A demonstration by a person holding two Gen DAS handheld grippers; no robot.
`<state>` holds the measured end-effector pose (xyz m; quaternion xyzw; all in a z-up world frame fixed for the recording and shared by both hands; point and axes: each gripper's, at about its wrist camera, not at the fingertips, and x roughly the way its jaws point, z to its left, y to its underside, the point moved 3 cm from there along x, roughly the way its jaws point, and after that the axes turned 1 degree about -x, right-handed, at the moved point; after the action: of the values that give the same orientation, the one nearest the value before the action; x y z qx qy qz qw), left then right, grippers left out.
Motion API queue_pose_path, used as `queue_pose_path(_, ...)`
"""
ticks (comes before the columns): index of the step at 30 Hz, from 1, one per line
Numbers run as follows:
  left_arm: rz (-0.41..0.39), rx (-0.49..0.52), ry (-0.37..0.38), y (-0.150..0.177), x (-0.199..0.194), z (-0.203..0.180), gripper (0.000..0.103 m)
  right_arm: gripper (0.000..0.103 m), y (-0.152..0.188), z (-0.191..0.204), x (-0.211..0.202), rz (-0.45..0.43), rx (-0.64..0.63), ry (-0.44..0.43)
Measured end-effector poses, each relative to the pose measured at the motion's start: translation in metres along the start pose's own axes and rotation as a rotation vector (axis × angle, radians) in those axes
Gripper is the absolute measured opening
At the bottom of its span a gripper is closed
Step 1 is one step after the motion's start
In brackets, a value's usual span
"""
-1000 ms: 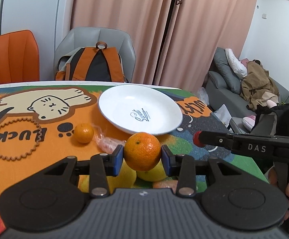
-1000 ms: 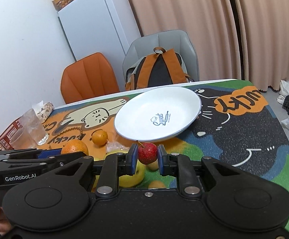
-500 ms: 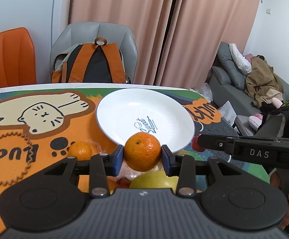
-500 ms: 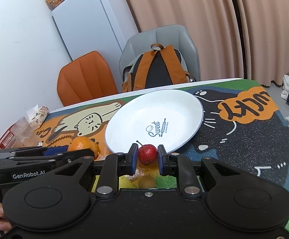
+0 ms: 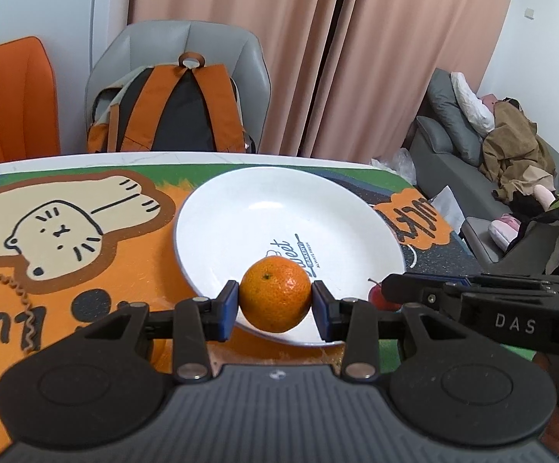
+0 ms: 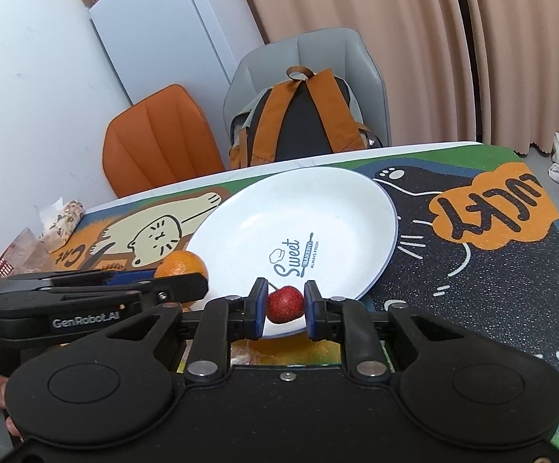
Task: Organize fruits
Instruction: 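Carry both fruits over the white plate and open both tools to drop them, then move both tools back toward the two pears on the table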
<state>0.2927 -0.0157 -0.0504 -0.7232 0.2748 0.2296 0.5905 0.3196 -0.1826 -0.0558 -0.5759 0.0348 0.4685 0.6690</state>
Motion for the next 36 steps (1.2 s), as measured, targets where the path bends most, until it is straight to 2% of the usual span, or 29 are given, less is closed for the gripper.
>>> queue_pose_path(5,0.034,-0.002,0.007,-0.001,0.015,0.002,0.039,0.018,-0.001,0.0,0.009,0.017,0.002,0.003)
queue_pose_path(7,0.033,0.016,-0.002,-0.003,0.016,0.001,0.043,0.018,-0.002,0.0,0.011,0.021,-0.002,0.004)
queue_pose_path(13,0.004,0.002,-0.01,-0.009,0.002,0.009,0.046,0.018,-0.002,0.003,0.015,0.028,-0.007,0.008)
queue_pose_path(24,0.007,-0.032,-0.039,0.001,-0.029,0.03,0.047,0.018,-0.004,0.013,0.02,0.027,-0.013,0.013)
queue_pose_path(26,0.008,-0.035,-0.045,0.004,-0.034,0.033,0.048,0.023,-0.004,0.014,0.02,0.029,-0.002,0.008)
queue_pose_path(34,0.004,-0.043,-0.068,0.016,-0.05,0.042,0.059,0.027,0.002,0.013,0.006,0.014,0.032,0.009)
queue_pose_path(36,0.004,-0.05,-0.076,0.017,-0.053,0.044,0.063,0.038,0.004,0.013,0.002,0.009,0.033,0.015)
